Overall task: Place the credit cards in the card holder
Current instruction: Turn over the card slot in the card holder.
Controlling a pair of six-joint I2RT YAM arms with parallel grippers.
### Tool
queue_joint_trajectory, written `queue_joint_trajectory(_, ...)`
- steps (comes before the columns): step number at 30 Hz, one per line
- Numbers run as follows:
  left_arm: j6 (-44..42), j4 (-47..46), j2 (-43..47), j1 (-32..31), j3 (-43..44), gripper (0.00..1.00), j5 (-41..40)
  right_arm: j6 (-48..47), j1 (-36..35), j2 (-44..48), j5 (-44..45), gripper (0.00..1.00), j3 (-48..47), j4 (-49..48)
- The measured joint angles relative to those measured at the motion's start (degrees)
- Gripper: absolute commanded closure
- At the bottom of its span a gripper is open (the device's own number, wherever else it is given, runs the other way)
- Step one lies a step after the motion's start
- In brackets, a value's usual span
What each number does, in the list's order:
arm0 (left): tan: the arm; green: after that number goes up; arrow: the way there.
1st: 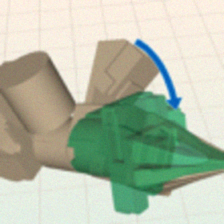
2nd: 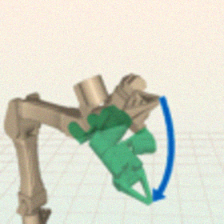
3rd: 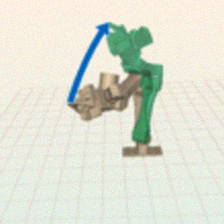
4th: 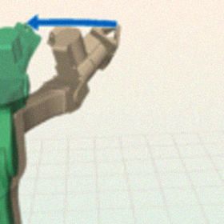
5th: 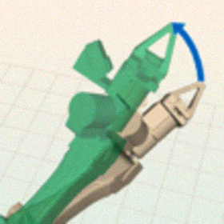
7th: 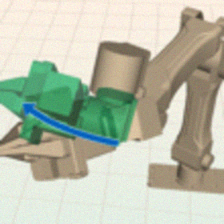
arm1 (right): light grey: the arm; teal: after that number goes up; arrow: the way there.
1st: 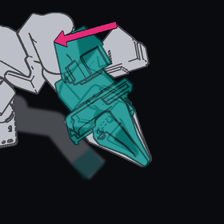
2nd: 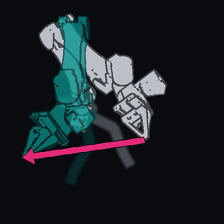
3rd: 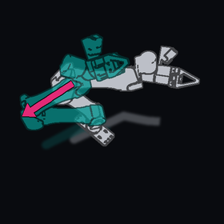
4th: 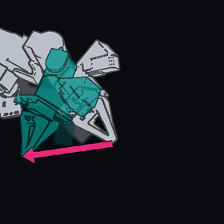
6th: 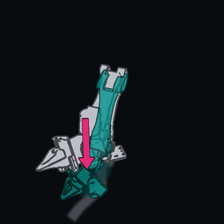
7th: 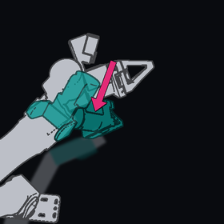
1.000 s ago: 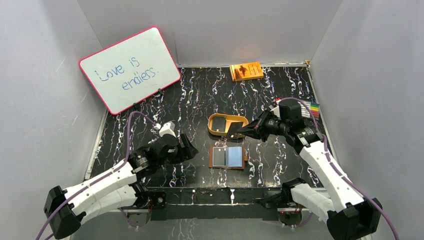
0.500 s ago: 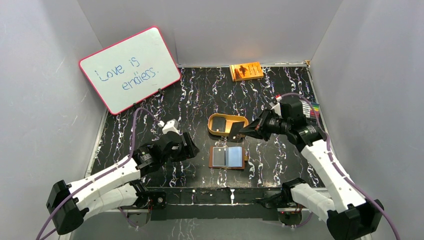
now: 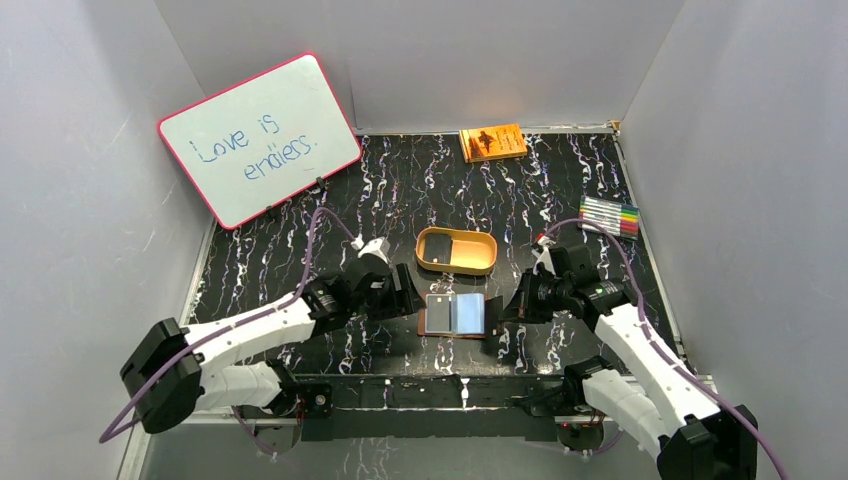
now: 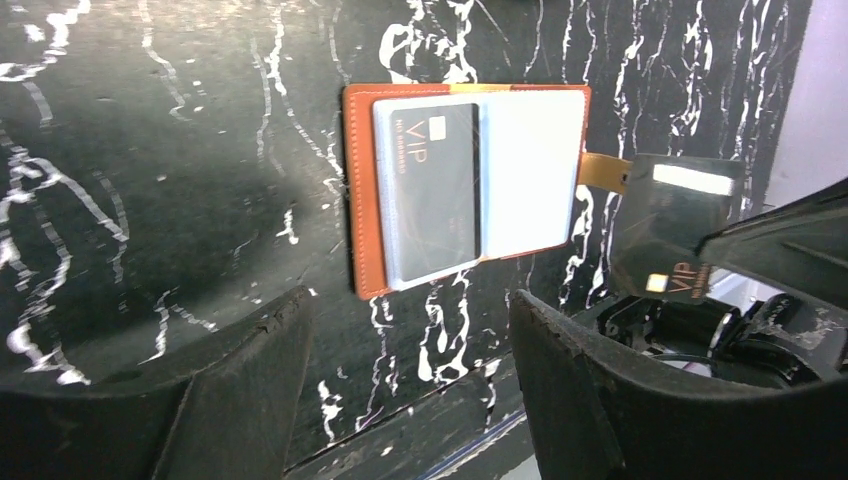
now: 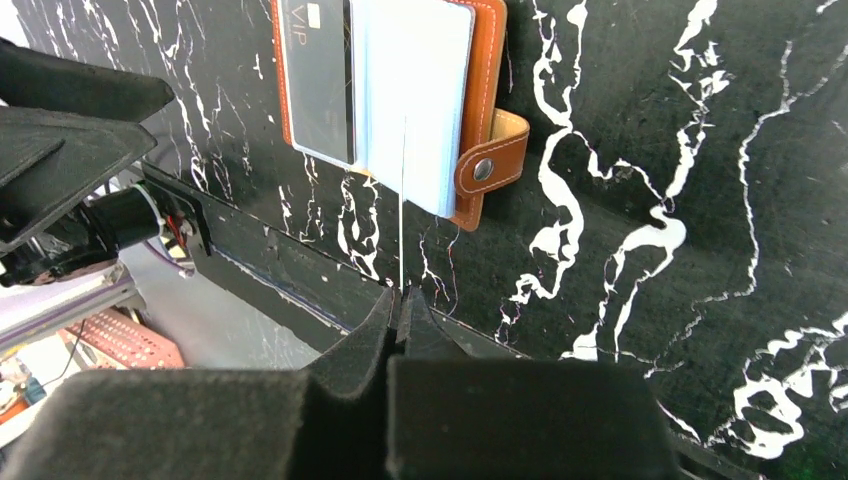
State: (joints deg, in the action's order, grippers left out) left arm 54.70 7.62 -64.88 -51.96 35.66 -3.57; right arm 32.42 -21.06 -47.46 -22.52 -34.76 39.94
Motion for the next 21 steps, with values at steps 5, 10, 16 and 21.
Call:
queue_joint_trajectory(5,1.0,-5.0,-5.2,0.0,0.6,0.31,2.8,-0.1,0.0,-0.8,-2.4,1.0,3.4,-4.9)
queue_joint_trajectory(10,1.3,-8.5,-11.6,0.0,4.6,0.31,6.1,0.2,0.0,-2.6,-2.7,1.0,4.4,-8.1)
queue_joint_trajectory(16,1.0,-11.1,-18.4,0.0,10.0,0.32,9.3,0.9,0.0,-3.1,-1.4,1.0,5.9,-8.7)
queue_joint_trajectory(21,0.9,-12.4,-21.9,0.0,12.3,0.35,11.8,1.6,0.0,-3.7,-1.1,1.0,6.4,-9.2)
